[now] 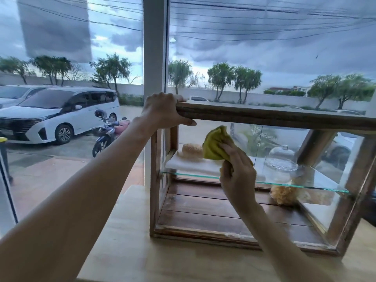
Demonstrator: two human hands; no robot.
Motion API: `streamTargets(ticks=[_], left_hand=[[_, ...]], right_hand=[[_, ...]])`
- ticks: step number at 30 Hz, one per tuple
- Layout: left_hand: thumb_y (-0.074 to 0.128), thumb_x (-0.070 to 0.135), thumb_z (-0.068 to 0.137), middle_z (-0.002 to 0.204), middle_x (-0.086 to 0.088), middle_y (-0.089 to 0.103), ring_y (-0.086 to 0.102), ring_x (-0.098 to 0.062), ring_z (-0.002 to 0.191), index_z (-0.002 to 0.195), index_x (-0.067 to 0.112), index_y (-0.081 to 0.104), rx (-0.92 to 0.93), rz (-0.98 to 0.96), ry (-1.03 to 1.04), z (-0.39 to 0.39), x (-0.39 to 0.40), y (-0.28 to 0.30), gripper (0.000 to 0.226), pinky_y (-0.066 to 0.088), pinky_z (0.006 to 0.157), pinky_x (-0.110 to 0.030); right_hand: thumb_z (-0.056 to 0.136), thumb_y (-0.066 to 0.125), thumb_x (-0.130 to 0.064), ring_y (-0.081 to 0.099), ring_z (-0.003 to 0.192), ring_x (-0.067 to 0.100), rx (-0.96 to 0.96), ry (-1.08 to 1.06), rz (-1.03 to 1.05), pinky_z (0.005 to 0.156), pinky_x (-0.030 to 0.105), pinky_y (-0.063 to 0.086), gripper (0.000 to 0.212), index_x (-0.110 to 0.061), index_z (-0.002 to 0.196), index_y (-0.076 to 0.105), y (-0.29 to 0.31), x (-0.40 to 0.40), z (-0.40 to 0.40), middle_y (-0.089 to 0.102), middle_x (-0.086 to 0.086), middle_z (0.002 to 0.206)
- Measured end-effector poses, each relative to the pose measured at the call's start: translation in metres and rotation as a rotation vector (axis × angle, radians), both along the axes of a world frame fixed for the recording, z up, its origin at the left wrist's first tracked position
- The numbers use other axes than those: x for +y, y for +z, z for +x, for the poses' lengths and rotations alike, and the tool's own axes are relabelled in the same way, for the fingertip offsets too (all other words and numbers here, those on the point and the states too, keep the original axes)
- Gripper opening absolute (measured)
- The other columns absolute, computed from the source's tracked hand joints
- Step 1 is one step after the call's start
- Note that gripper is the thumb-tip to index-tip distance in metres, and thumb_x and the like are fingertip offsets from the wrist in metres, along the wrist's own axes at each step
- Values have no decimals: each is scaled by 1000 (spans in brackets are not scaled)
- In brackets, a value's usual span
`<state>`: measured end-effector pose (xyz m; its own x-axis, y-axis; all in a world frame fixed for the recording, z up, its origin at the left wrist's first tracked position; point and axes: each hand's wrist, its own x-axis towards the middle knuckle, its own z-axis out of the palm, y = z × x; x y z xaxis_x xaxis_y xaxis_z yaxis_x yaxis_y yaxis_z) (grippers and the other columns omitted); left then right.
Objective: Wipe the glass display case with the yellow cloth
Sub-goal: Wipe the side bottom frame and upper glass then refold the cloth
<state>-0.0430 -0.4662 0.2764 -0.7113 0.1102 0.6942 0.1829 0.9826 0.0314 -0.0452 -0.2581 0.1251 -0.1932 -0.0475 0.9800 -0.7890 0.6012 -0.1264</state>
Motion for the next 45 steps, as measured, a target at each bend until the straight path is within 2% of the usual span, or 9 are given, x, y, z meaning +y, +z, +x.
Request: streamTargets(ticks=[8,13,19,23,25,28,33,39,45], left_hand=[[55,53,86,114,3,69,63,-6,98,114,23,69,-15,308,-343,18,8,1,43,51,92,-32],[54,70,74,93,-5,75,70,-18,87,93,15,76,-65,393,-434,23,15,1,62,57,79,-39],[69,30,83,128,-3,61,55,-16,119,95,14,76,-63,411,-399,18,24,-2,21,46,100,-42],[68,29,85,128,2,62,54,-12,119,95,9,75,-6,426,-360,17,36,-7,24,41,105,-39],[69,29,83,127,3,62,54,-11,119,95,11,75,7,405,-358,17,40,-8,23,39,106,-39],[71,30,80,123,2,64,56,-12,115,95,12,75,-24,395,-409,19,46,-5,23,43,103,-42],[71,28,79,111,1,69,62,-10,104,97,8,75,-107,401,-516,24,63,-1,27,52,93,-36],[71,44,76,84,-1,74,70,-19,83,86,18,76,-207,399,-582,25,98,-23,28,56,81,-42],[63,55,69,81,3,71,68,-3,73,91,15,65,-380,616,-547,26,152,-71,46,54,71,-19]], right_hand=[[93,52,-13,62,97,19,143,-48,-175,77,34,53,27,-12,115,67,35,-31,-8,69,5,112],[89,55,-11,63,95,20,132,-69,-203,79,31,52,27,-11,113,69,40,-43,-9,70,6,110],[85,50,-16,64,95,23,-7,-79,-151,82,34,51,34,-12,112,70,38,-43,-1,70,3,111],[81,56,-45,62,101,22,-171,-68,21,93,37,41,41,-19,110,69,32,-32,5,69,2,113],[76,61,-58,62,92,17,-248,18,-86,89,37,43,44,-20,98,70,38,-21,13,71,-3,99],[74,76,-45,56,85,12,-320,134,-268,79,34,46,36,-18,95,66,53,-2,19,67,-7,88],[66,82,-45,53,96,13,-614,238,-167,81,28,47,59,-21,113,55,72,25,13,56,-1,107],[69,82,-36,68,85,19,-814,403,-100,82,44,57,23,-25,85,69,66,61,12,72,-2,88],[70,81,-37,69,85,24,-914,364,-143,83,47,56,18,-25,78,71,44,135,4,74,4,87]])
